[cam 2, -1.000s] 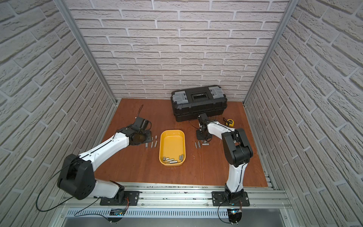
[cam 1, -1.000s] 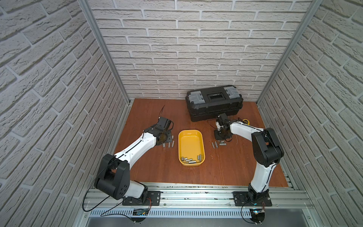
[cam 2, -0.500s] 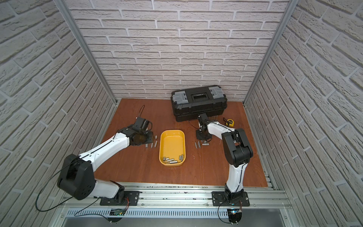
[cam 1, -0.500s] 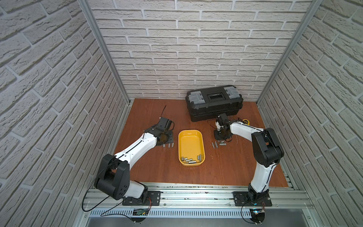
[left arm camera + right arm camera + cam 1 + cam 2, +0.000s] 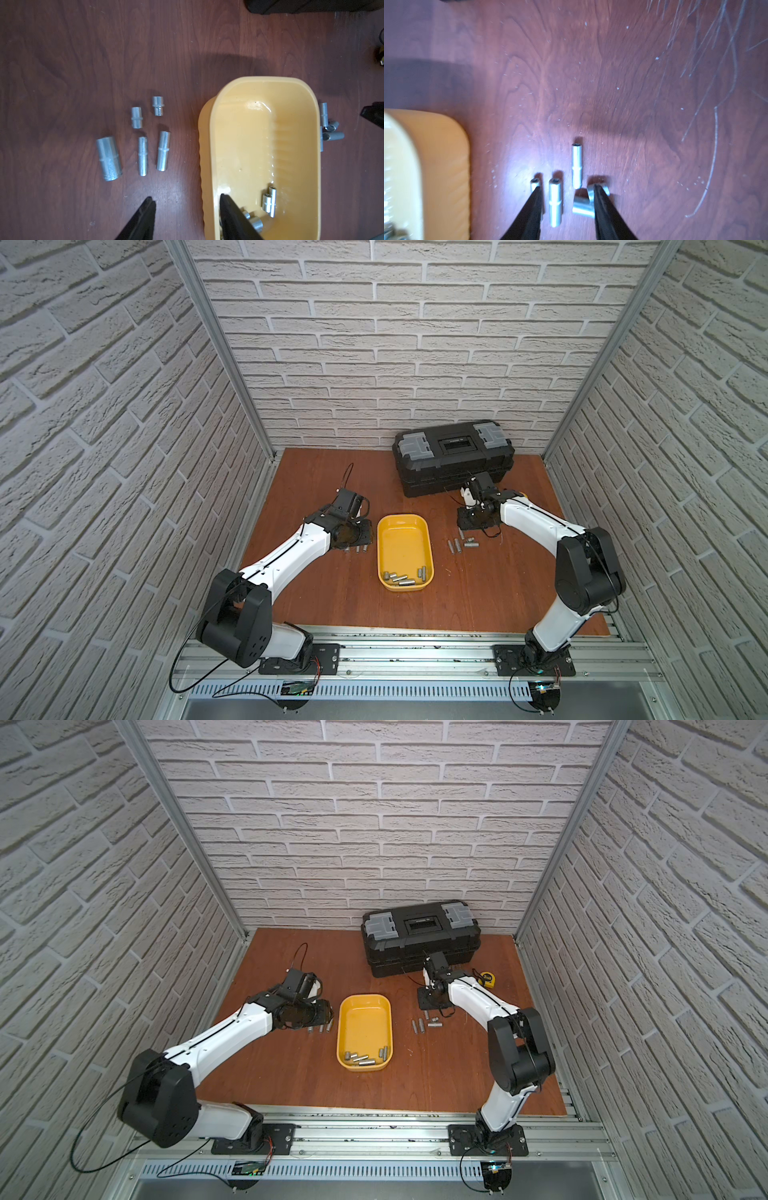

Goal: Take out the socket from the storage box
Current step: Place the socket head at the center of the board, then adjust the storage box at the center of the board.

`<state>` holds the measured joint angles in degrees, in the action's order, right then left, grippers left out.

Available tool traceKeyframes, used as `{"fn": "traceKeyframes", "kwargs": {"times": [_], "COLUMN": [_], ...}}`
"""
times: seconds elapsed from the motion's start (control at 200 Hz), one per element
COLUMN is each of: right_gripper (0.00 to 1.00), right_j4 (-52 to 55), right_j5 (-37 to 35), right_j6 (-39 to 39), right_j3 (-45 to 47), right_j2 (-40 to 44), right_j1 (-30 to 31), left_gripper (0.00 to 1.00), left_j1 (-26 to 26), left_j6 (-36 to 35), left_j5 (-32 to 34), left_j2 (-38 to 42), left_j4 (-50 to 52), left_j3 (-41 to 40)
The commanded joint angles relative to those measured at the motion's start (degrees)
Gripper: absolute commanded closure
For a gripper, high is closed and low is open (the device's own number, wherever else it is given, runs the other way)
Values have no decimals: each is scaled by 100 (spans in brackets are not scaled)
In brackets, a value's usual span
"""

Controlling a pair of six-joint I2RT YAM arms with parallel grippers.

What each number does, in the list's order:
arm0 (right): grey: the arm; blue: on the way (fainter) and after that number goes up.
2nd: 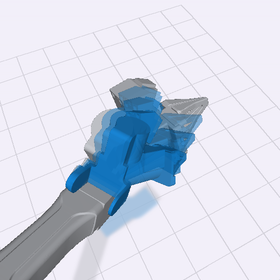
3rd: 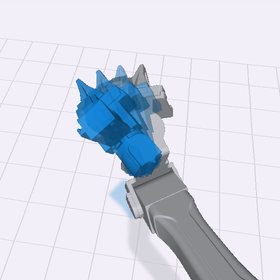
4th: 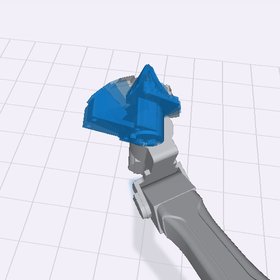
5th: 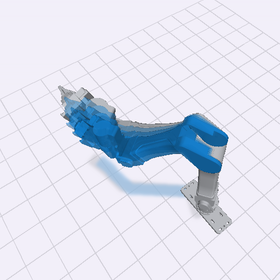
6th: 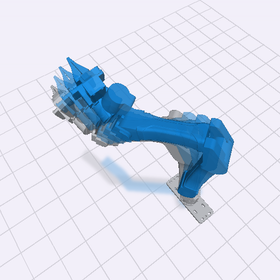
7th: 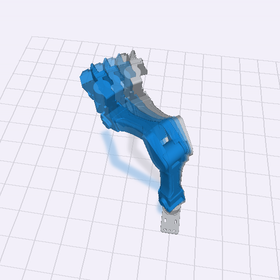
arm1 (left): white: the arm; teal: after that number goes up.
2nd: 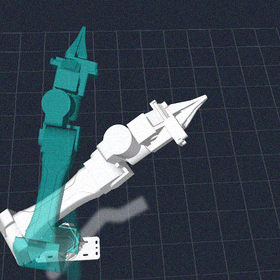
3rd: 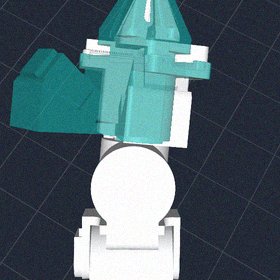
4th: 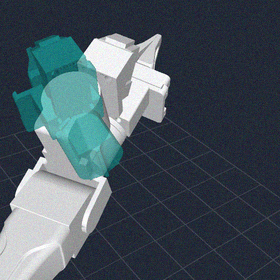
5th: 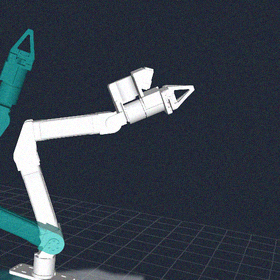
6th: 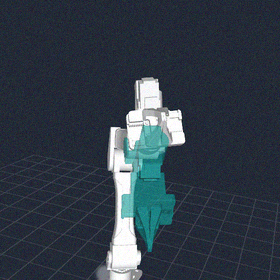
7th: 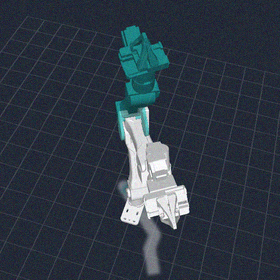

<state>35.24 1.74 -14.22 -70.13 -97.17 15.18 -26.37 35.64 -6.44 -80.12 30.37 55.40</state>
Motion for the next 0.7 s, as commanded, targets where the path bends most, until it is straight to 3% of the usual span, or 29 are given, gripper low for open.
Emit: {"fn": "traceKeyframes", "kwargs": {"times": [0.0, 0.335, 0.695], "right_gripper": [57, 56, 56], "right_j4": [282, 221, 35], "right_j5": [374, 643, 634], "right_j6": [121, -216, -420], "right_j3": [124, 572, 913], "right_j2": [404, 953, 1151], "right_j1": [147, 1027, 1181], "left_gripper": [47, 51, 57], "left_j1": [-157, -574, -851], "left_j6": [31, 244, 320], "left_j5": [-317, -299, 231], "left_j2": [-125, -534, -864], "left_j4": [-128, -121, 488], "left_j3": [-100, -36, 311]}}
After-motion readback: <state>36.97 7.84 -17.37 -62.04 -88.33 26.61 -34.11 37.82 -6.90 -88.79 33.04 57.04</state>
